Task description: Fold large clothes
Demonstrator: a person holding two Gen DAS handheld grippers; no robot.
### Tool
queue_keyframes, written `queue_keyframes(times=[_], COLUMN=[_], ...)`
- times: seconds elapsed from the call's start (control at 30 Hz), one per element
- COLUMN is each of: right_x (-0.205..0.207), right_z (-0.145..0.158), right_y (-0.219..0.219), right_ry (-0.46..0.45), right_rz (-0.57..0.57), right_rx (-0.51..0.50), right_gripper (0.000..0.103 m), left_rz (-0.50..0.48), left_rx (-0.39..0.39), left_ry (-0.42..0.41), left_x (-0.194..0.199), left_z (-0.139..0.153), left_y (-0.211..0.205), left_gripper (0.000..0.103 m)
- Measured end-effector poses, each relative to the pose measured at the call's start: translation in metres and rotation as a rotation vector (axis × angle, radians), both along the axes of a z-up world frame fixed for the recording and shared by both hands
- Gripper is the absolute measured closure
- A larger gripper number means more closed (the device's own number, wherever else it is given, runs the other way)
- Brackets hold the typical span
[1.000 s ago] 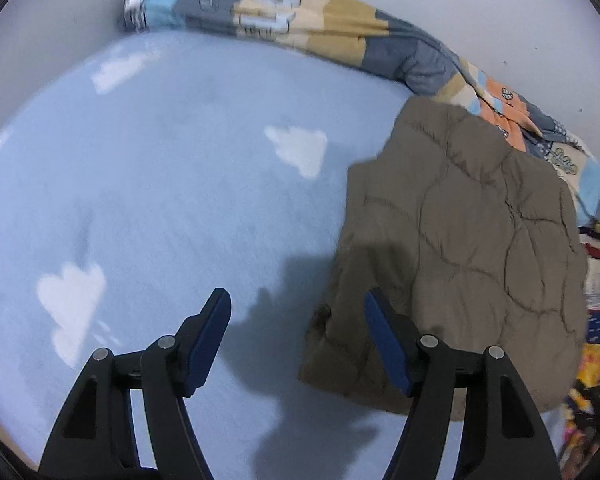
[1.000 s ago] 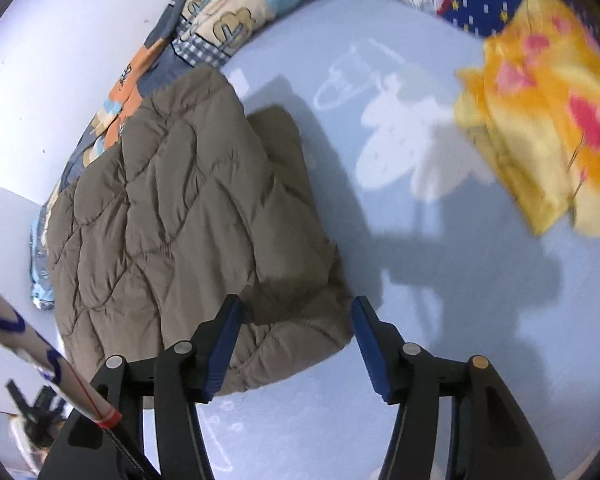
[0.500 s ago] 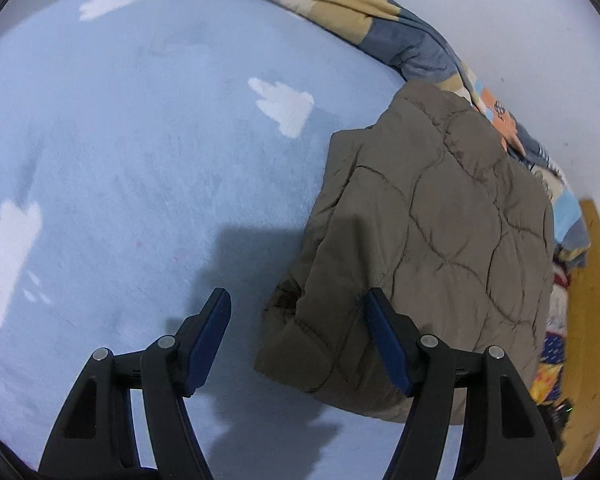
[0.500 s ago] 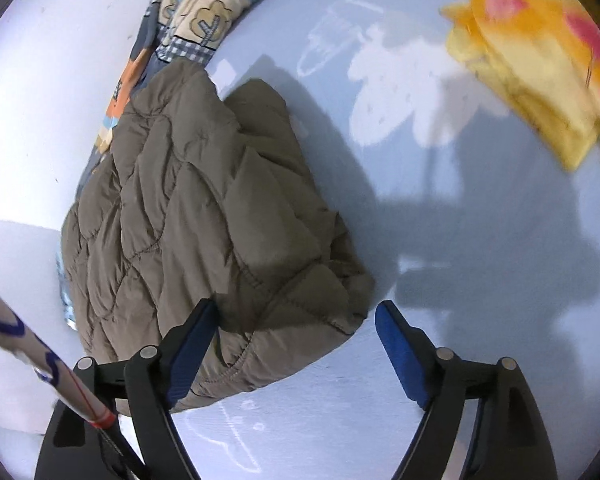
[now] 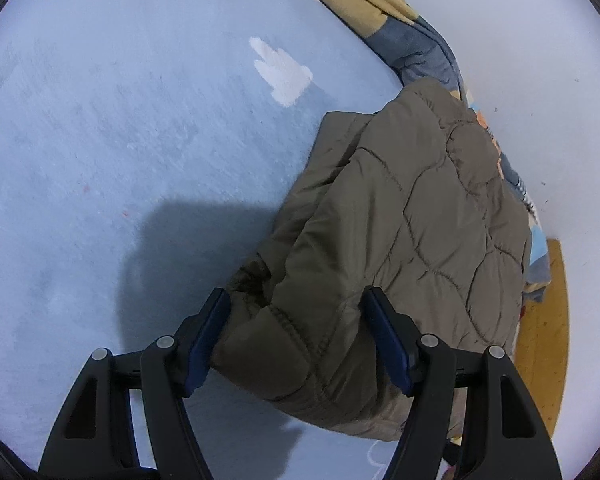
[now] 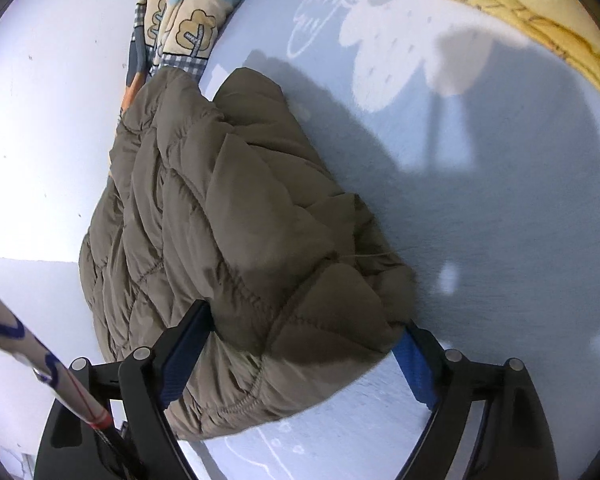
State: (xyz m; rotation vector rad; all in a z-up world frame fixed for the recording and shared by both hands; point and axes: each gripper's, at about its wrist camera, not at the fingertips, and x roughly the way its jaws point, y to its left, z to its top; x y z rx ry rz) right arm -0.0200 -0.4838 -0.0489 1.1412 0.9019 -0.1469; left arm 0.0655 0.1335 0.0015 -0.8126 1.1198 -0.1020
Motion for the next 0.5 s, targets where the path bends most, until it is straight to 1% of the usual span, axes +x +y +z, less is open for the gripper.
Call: queue_keyframes(times=[0.03, 0.07, 0.1, 0.13, 0.17, 0.27, 0.3, 0.4, 0.5], right_x=[0.002, 0.002, 0.002, 0.004, 0.006, 0.008, 0.009, 0.01, 0.009], right_z=[-0.001, 0.0, 0.003, 0.009, 0.014, 0.03, 0.035, 0.047, 0.06], right_y=[0.002, 0.002, 0.004, 0.006, 0.009, 0.02, 0.023, 0.031, 0.038], right_ry=[-0.001, 0.002, -0.006, -0.005, 0.005, 0.009, 0.013, 0.005, -0.013], right_rz=[-0.005, -0.007, -0.008, -0.001, 0.011, 0.043, 0.055, 0.08, 0.107], right_rx=[0.004, -0.002, -0.015, -0.051, -0.091, -0.201, -0.238, -0.313, -0.384], right_gripper=[0.013, 0.018, 0.022, 0.029, 0.035, 0.048, 0.049, 0.054, 0.057], left_rz=[0.004, -0.004, -0.023, -0.04, -0.059, -0.124, -0.136, -0.166, -0.175], left_rx=[-0.001, 0.011, 0.04, 0.075, 0.115, 0.289, 0.334, 0.435, 0.475], left_ry=[0.0, -0.006, -0.021, -0.035, -0.047, -0.092, -0.111, -0.167, -0.194], left_x=[0.0, 0.001, 0.002, 0.003, 0.004, 0.004, 0.003, -0.001, -0.002], left_z=[0.0, 0.003, 0.007, 0.012, 0.017, 0.033, 0.038, 0.051, 0.06], left_y=[0.0, -0.002, -0.006, -0.01, -0.016, -0.038, -0.044, -0.056, -0.06], left_gripper=[0.035, 0.039, 0.043, 0.05, 0.055, 0.063, 0.064, 0.067, 0.068])
